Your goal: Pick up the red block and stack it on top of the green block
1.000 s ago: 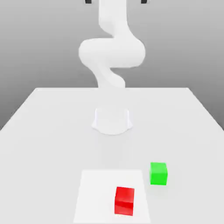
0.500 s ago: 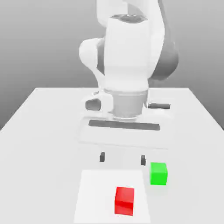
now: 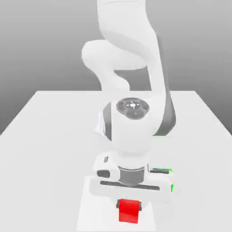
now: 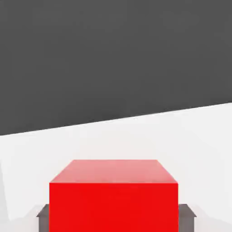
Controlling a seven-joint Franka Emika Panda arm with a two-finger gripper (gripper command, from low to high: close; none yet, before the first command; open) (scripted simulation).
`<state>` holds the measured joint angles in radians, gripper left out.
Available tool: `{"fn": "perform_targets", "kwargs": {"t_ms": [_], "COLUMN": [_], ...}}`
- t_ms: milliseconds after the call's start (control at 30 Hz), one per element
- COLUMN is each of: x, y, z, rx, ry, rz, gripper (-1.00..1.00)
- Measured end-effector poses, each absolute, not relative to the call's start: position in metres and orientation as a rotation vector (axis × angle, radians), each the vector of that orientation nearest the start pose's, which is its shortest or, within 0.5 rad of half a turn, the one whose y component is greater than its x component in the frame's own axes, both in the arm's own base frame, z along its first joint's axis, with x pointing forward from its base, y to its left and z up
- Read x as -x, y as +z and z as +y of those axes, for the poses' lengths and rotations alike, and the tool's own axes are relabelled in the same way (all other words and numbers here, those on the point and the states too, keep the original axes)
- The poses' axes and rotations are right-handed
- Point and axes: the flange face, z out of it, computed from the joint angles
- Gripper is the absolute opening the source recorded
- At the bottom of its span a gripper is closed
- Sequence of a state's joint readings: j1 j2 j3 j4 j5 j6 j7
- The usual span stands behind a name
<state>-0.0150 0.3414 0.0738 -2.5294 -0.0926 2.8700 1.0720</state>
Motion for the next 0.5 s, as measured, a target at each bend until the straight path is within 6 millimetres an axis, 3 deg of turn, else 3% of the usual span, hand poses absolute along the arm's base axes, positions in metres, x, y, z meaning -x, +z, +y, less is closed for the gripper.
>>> {"fn": "perform_targets", "kwargs": {"t_ms": [167, 267, 400, 500], "x": [-0.452, -0.431, -0.388, -0.356], "y": [0.201, 0.222, 0.239, 0.246], "z": [0.035, 0.069, 0.122, 0.138], "rx": [2.809, 2.842, 2.917, 2.961], "ry": [-0.001, 0.01, 0.017, 0.011], "rz": [1.405, 1.291, 1.085, 0.991], "gripper": [-1.0, -1.0, -1.0, -1.0]}}
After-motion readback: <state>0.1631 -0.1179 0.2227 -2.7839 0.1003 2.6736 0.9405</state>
